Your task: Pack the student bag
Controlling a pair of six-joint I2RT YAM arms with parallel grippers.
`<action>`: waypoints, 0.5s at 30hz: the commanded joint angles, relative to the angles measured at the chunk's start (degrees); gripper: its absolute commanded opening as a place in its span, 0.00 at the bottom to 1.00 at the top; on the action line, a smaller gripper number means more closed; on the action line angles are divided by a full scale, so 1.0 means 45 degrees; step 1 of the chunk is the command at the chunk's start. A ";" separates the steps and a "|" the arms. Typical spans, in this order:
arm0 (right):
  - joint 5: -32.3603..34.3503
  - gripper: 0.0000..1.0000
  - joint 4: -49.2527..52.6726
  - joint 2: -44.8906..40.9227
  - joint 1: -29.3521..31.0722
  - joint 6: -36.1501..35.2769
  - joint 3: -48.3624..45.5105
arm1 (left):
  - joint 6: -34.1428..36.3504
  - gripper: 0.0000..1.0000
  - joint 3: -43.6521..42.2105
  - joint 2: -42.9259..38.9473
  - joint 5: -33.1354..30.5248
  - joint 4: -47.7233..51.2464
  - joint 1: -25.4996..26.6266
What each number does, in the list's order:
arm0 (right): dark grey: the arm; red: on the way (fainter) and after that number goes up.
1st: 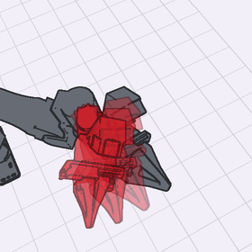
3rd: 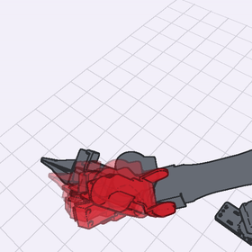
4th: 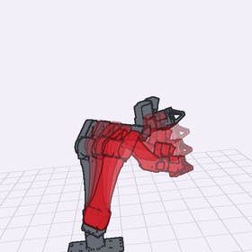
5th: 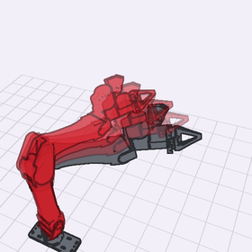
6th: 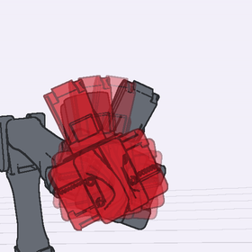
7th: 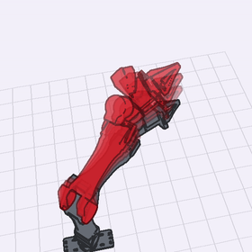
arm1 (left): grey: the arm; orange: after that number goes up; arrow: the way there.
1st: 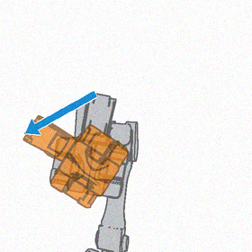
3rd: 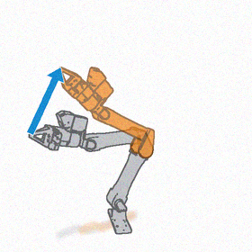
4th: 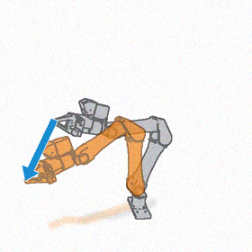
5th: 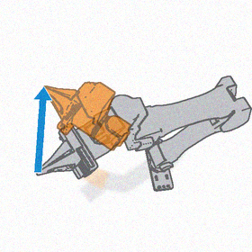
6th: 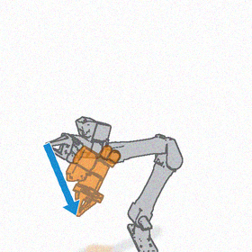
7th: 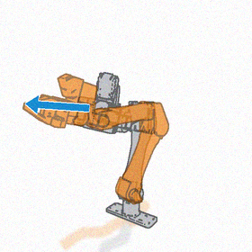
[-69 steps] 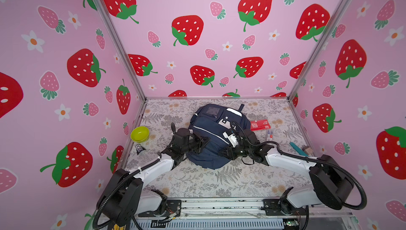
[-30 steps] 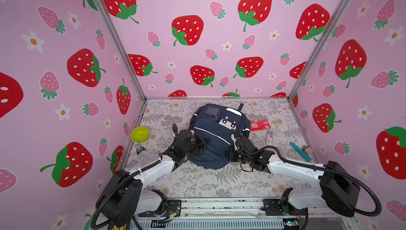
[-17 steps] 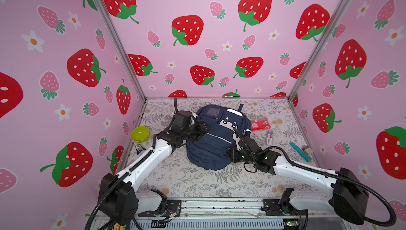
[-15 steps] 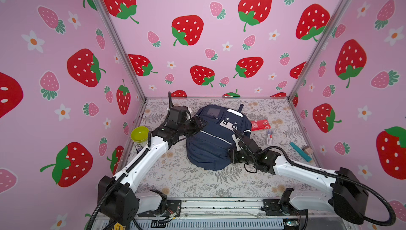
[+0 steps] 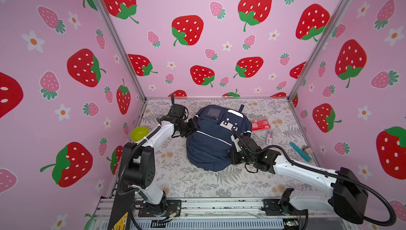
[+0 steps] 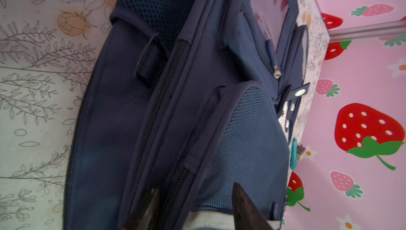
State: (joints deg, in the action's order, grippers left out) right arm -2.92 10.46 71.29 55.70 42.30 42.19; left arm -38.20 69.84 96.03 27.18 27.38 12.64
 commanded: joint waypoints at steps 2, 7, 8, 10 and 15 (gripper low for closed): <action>-0.0398 0.00 0.0428 0.0245 0.0068 -0.0162 0.0695 | -0.0968 0.11 0.0015 -0.0061 0.1547 -0.1774 -0.0007; -0.0547 0.00 0.0737 0.1550 0.0754 -0.0254 0.2603 | -0.3075 0.00 -0.1713 -0.1088 0.1728 -0.4315 0.0074; -0.0505 0.00 0.0865 0.2073 0.0920 -0.0331 0.3242 | -0.3445 0.00 -0.2072 -0.1318 0.1686 -0.4749 0.0146; -0.0618 0.00 0.0946 0.3064 0.1058 -0.0398 0.4435 | -0.3951 0.00 -0.2602 -0.1697 0.1536 -0.5229 0.0273; -0.1719 0.00 0.1285 0.6446 0.1074 -0.0556 0.8259 | -0.5171 0.00 -0.4053 -0.2789 0.0941 -0.6505 0.0324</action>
State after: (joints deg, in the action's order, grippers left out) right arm -6.72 17.12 94.48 59.92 41.15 71.55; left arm -55.29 53.41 86.56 30.33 5.21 13.30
